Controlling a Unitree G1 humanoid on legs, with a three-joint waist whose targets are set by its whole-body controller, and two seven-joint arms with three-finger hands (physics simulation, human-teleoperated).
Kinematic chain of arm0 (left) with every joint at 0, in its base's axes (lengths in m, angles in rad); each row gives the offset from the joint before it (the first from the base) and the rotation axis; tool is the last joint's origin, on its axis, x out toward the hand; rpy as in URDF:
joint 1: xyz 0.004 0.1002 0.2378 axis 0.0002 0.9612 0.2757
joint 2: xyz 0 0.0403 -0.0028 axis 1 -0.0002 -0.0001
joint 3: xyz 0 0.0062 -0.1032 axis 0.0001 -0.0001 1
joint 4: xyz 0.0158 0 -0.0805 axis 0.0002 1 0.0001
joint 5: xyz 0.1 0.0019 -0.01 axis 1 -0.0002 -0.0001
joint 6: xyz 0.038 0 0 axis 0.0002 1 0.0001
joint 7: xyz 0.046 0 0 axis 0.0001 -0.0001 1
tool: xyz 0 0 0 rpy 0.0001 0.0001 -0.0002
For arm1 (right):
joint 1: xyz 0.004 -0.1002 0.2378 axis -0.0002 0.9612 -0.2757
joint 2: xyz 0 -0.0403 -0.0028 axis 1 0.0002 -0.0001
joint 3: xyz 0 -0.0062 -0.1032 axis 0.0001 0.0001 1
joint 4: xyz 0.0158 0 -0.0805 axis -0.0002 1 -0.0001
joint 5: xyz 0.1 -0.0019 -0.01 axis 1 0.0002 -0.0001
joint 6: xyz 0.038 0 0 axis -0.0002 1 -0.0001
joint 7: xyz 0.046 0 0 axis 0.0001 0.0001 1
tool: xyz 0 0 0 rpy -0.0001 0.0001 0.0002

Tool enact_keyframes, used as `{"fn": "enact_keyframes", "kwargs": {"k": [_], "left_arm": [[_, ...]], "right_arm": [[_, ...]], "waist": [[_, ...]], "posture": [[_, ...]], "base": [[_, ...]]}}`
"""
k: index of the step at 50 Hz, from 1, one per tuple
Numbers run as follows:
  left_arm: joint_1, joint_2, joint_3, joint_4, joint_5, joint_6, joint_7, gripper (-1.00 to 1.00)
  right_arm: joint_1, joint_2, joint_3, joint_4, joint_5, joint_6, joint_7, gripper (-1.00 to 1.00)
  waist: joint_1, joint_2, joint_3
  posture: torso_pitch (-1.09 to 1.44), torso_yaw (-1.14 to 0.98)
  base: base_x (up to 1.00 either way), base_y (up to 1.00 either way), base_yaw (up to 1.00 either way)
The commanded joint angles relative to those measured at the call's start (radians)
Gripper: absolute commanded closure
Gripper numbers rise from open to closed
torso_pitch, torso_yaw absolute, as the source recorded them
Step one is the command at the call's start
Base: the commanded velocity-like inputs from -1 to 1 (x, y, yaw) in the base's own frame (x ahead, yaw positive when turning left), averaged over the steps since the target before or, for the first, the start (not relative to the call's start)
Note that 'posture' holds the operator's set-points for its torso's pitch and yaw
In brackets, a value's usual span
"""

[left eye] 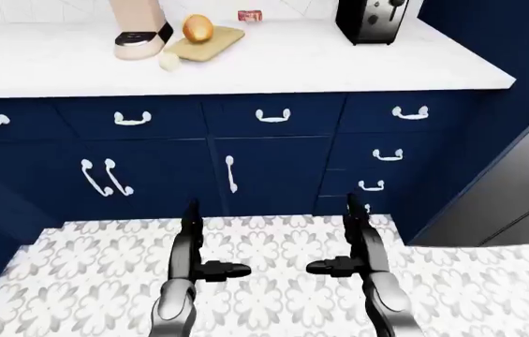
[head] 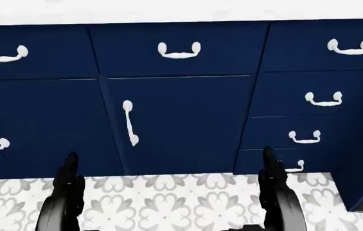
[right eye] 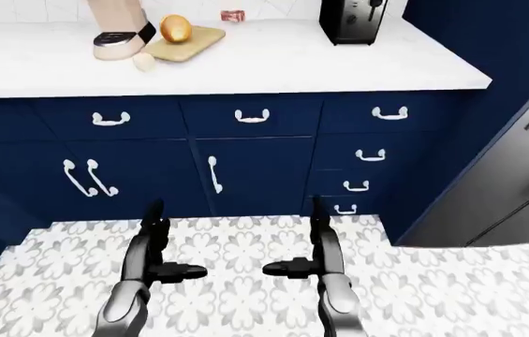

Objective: Pick up the wedge of cheese and place it on the slice of bread to prepare a simple cheese on bread dish.

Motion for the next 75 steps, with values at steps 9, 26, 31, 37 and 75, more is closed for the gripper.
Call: {"fn": "enact_keyframes", "kwargs": {"k": [9, 26, 31, 37, 75], "left_arm": [[0.002, 0.001, 0.035, -0.228, -0.097, 0.039, 0.014, -1.00], [0.028, -0.001, 0.031, -0.270, -0.106, 0.068, 0.000, -1.00], [0.038, -0.003, 0.026, -0.287, -0.104, 0.074, -0.002, -1.00], [0.046, -0.005, 0.024, -0.297, -0.108, 0.082, -0.007, -1.00], [0.033, -0.007, 0.017, -0.264, -0.103, 0.079, -0.008, -1.00]], "right_arm": [[0.036, 0.010, 0.036, -0.228, -0.072, 0.001, -0.052, -1.00], [0.066, 0.012, 0.053, -0.260, -0.105, -0.019, -0.050, -1.00], [0.075, 0.012, 0.051, -0.276, -0.105, -0.016, -0.048, -1.00], [0.081, 0.012, 0.050, -0.272, -0.106, -0.023, -0.049, -1.00], [0.071, 0.015, 0.029, -0.256, -0.085, -0.002, -0.065, -1.00]], "waist": [[0.009, -0.006, -0.073], [-0.007, -0.004, -0.068], [-0.006, 0.095, -0.080], [0.002, 0.025, -0.056], [0.015, -0.012, -0.055]], "posture": [[0.00, 0.00], [0.00, 0.00], [0.00, 0.00], [0.00, 0.00], [0.00, 0.00]], "base": [[0.00, 0.00, 0.00], [0.00, 0.21, 0.00], [0.00, 0.41, 0.00], [0.00, 0.41, 0.00], [0.00, 0.48, 0.00]]}}
